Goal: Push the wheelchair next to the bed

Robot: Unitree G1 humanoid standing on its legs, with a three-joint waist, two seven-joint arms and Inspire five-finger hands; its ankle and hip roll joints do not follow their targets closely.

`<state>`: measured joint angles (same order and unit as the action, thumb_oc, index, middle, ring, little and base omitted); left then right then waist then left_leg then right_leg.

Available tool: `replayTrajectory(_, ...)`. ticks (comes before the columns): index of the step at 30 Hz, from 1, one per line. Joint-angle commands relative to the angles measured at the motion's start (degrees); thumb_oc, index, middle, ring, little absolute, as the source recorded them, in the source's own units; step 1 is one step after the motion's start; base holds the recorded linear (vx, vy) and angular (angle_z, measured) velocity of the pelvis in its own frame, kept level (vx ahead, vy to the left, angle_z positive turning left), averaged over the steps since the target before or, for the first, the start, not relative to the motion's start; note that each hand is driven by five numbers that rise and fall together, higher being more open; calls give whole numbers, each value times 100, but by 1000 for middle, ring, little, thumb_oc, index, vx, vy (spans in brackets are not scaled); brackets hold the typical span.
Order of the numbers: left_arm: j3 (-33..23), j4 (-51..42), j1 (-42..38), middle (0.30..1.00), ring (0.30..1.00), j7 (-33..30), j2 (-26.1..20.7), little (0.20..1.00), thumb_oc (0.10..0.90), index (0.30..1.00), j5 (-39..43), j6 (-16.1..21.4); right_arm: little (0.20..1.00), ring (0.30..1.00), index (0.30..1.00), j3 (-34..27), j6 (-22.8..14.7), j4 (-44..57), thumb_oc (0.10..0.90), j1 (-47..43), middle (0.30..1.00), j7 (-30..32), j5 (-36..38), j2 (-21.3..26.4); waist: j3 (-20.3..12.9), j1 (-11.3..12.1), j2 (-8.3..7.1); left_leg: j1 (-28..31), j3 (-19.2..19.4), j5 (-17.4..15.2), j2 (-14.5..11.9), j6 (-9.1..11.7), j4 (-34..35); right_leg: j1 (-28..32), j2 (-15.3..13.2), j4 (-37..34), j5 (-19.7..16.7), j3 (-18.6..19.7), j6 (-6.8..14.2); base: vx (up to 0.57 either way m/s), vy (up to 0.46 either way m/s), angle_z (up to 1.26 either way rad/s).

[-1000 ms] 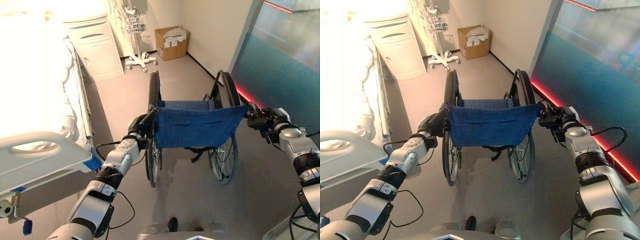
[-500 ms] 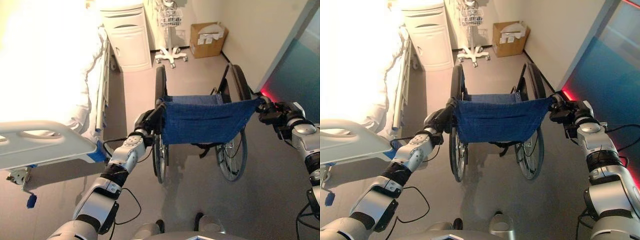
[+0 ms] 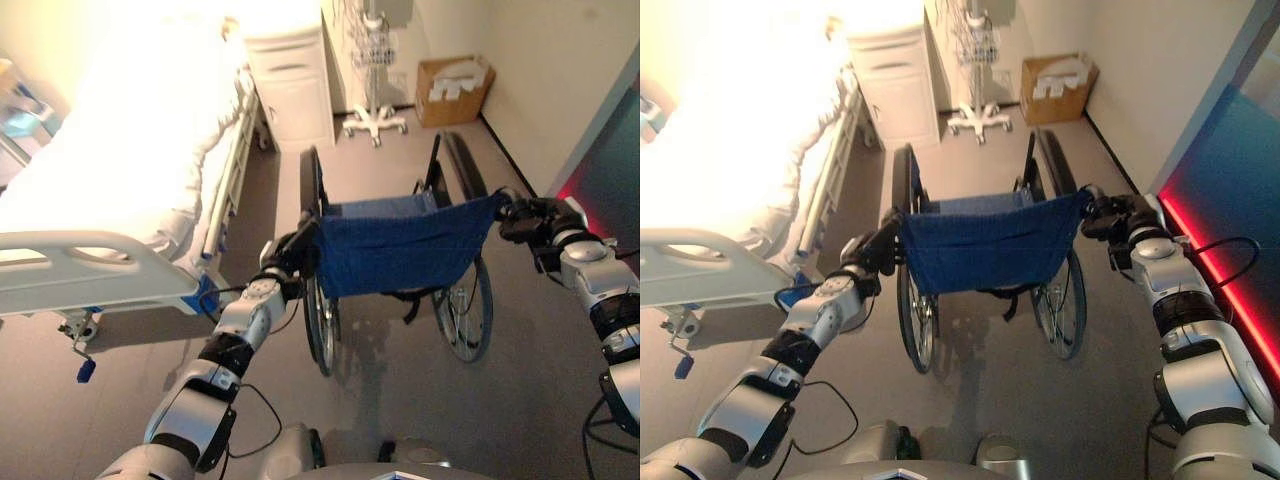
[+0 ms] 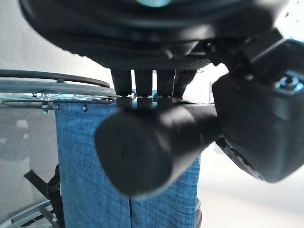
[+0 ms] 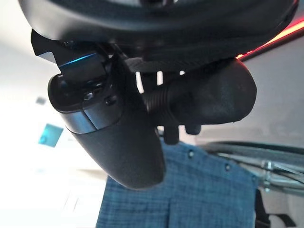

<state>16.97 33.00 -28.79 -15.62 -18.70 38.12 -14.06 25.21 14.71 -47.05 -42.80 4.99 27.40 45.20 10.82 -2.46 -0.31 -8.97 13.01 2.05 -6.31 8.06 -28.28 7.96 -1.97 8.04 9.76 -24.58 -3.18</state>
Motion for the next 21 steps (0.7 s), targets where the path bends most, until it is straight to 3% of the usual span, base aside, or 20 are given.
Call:
replayTrajectory(1,-14,-440,-223,300,300,-73,-600,300,400,300,-70,919,300,300,300,-110,-833,428,400,-1084,300,-229,253,-535,-149,665,19,41,298,163,229,-315,1576,126,45,146,-96,813,477,448,10,17)
replayTrajectory(4,8,-623,-84,300,300,-86,-678,300,400,300,-22,876,300,300,300,-185,-906,580,400,-801,300,-289,296,-437,-248,811,-51,-147,351,369,316,-278,2177,639,87,-40,191,851,534,399,1,20)
replayTrajectory(12,-55,-451,-173,300,300,42,-682,300,400,300,-103,699,300,300,300,-310,-1142,171,400,-841,300,-756,253,-535,-471,1218,-276,-256,267,-259,591,-668,1676,883,-313,223,419,535,747,267,59,-36)
replayTrajectory(14,-33,-450,-215,300,300,60,-679,300,400,300,-141,681,300,300,300,-348,-1142,236,400,-814,300,-693,242,-560,-485,1286,-339,-244,222,-351,757,-803,1657,788,-516,692,184,458,919,190,116,-6)
replayTrajectory(17,-22,-440,-200,300,300,89,-633,300,400,300,-231,664,300,300,300,-497,-1140,380,400,-638,300,-644,208,-548,-479,1300,-361,38,19,-476,1067,-1017,1774,454,-968,2023,-634,521,1175,239,184,35)
replayTrajectory(21,-19,-396,-184,300,300,70,-572,300,400,300,-306,661,300,300,300,-526,-1108,471,400,-562,300,-699,199,-540,-484,1205,-255,430,-236,-568,1219,-1143,1938,57,-1146,3079,-990,760,1220,243,146,49)
